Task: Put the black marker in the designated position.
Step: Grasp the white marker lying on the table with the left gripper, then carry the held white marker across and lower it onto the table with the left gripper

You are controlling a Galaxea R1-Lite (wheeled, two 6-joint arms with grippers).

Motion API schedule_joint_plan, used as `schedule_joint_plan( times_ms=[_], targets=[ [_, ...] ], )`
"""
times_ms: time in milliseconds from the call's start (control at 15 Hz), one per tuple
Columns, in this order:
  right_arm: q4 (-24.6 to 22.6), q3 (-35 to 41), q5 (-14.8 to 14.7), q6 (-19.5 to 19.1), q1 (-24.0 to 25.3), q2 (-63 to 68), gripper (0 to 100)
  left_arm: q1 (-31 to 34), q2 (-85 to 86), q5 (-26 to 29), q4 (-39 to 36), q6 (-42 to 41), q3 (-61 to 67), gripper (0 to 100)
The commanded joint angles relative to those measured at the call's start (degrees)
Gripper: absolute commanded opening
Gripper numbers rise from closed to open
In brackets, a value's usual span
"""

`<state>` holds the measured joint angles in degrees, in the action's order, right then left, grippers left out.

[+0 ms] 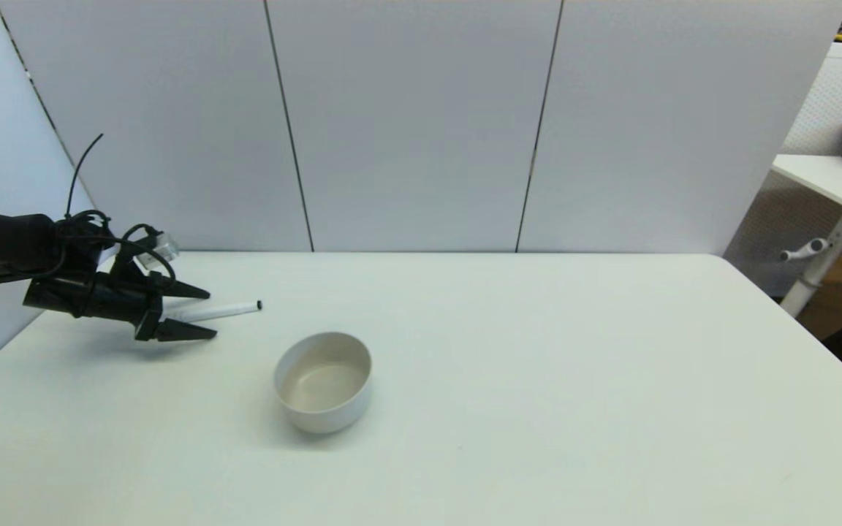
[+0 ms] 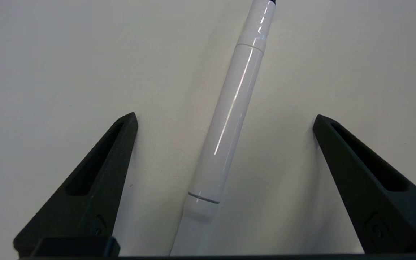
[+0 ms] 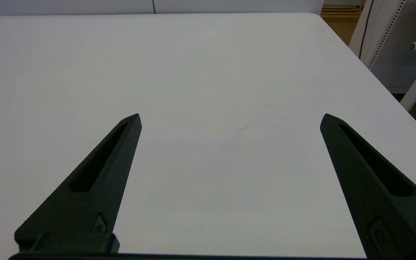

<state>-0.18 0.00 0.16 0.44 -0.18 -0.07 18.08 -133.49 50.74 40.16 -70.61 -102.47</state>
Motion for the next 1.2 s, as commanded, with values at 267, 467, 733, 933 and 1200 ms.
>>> schedule_joint_plan(
  times_ms=[267, 467, 733, 933, 1200],
  targets=[
    [0.01, 0.0, 0.02, 0.0, 0.01, 0.07, 100, 0.03, 0.68, 0.33, 0.27, -0.5, -0.09, 100],
    [0.01, 0.0, 0.02, 0.0, 0.01, 0.07, 100, 0.03, 0.68, 0.33, 0.36, -0.41, -0.01, 0],
    [0.01, 0.0, 0.02, 0.0, 0.01, 0.07, 100, 0.03, 0.77, 0.42, 0.45, -0.76, -0.01, 0],
    [-0.08, 0.0, 0.02, 0.0, 0.01, 0.07, 100, 0.03, 1.39, 0.42, 0.45, -1.11, -0.01, 0],
    [0.01, 0.0, 0.02, 0.0, 0.01, 0.07, 100, -0.24, 5.25, 0.15, 0.71, -0.76, -0.89, 0]
  ],
)
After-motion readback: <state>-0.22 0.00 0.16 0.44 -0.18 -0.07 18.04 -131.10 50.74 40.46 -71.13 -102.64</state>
